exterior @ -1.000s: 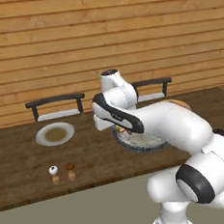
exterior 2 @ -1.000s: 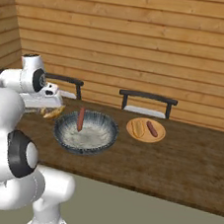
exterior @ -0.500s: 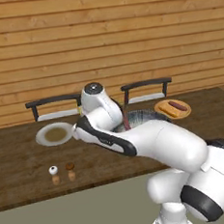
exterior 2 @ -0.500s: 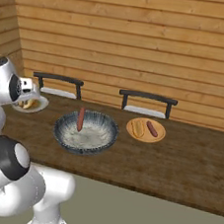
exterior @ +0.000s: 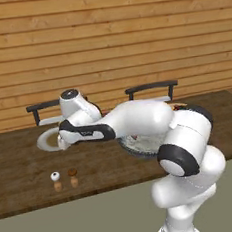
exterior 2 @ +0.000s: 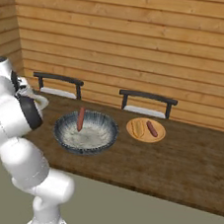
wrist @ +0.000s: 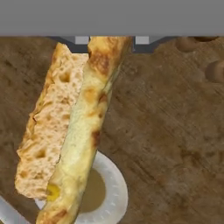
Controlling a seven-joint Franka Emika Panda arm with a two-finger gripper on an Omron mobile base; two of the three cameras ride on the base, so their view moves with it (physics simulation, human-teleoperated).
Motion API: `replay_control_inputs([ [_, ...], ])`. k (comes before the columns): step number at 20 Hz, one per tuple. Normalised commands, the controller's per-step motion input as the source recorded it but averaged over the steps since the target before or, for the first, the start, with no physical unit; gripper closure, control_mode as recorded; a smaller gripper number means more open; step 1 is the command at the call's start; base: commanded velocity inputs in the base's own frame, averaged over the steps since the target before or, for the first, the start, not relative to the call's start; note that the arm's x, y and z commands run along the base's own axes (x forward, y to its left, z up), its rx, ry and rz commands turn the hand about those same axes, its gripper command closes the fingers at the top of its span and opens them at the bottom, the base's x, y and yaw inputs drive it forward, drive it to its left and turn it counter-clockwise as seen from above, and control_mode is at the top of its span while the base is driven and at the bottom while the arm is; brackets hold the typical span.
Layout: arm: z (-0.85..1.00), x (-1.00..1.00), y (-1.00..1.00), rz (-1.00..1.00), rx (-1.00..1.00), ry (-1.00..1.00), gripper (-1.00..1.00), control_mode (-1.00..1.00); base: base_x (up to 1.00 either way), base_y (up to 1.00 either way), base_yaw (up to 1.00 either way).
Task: Place one bun and one sausage from the bowl on each plate.
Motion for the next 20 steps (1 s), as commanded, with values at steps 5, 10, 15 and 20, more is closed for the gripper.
replay_control_inputs([
  [5, -0.09, 0.84, 0.89, 0.09, -0.12, 0.24, 1.0, -1.0, 0.0, 0.0, 0.0],
  [10, -0.35, 0.5, 0.68, 0.01, 0.0, 0.0, 1.0, -1.0, 0.0, 0.0, 0.0],
  [15, -0.47, 0.25, 0.07, -0.08, 0.0, -0.07, 1.0, -1.0, 0.0, 0.0, 0.0],
  [20, -0.53, 0.28, -0.22, -0.14, 0.11, -0.17, 1.0, -1.0, 0.0, 0.0, 0.0],
])
